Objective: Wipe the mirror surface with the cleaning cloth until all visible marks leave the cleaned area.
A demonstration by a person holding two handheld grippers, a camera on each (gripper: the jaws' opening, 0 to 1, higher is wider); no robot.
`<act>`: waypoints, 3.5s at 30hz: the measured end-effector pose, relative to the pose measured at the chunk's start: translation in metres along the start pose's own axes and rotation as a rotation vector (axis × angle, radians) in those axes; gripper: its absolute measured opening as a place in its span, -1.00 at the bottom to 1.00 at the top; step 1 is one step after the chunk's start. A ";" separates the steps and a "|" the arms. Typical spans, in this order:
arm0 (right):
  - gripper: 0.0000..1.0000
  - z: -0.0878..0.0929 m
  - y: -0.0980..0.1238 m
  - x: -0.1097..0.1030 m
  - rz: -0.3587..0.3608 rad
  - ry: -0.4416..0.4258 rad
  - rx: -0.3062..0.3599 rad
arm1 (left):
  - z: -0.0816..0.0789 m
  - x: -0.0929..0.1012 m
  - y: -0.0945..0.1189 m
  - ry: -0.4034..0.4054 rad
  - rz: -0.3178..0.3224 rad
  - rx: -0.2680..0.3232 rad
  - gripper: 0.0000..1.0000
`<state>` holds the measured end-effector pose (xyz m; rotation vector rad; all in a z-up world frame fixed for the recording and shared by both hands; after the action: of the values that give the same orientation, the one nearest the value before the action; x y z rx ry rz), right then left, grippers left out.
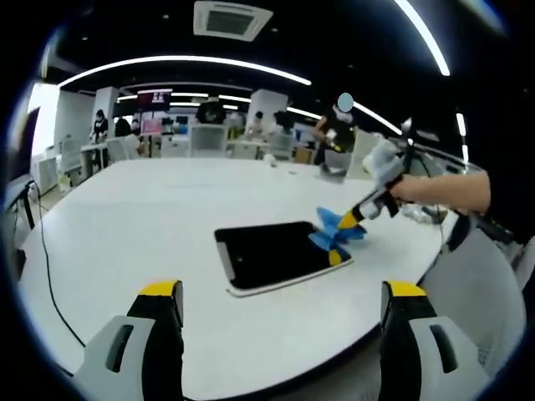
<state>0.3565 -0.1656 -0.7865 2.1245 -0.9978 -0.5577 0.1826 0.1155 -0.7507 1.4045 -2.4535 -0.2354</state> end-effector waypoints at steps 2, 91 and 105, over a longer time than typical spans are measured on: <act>-0.95 -0.008 -0.007 -0.005 -0.024 0.007 -0.002 | 0.000 0.000 0.000 0.002 0.000 -0.004 0.97; -0.96 -0.077 -0.100 -0.062 -0.102 0.162 -0.087 | 0.002 0.002 -0.002 0.008 0.028 -0.021 0.94; -0.96 -0.089 -0.112 -0.086 -0.131 0.179 -0.081 | 0.003 0.002 -0.002 0.003 0.025 -0.028 0.94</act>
<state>0.4140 -0.0100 -0.8061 2.1353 -0.7290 -0.4541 0.1821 0.1131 -0.7539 1.3602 -2.4546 -0.2615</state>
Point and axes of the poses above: the point that each gripper's makers call its tool centre point, and the gripper's own axes: y roughly backward along the fingers, x roughly to its right, z roughly out of its underside, the point moved 6 cm from there along y, roughly backward along the fingers, and after that the axes turned 4 degrees about x, right-handed, at the moved point
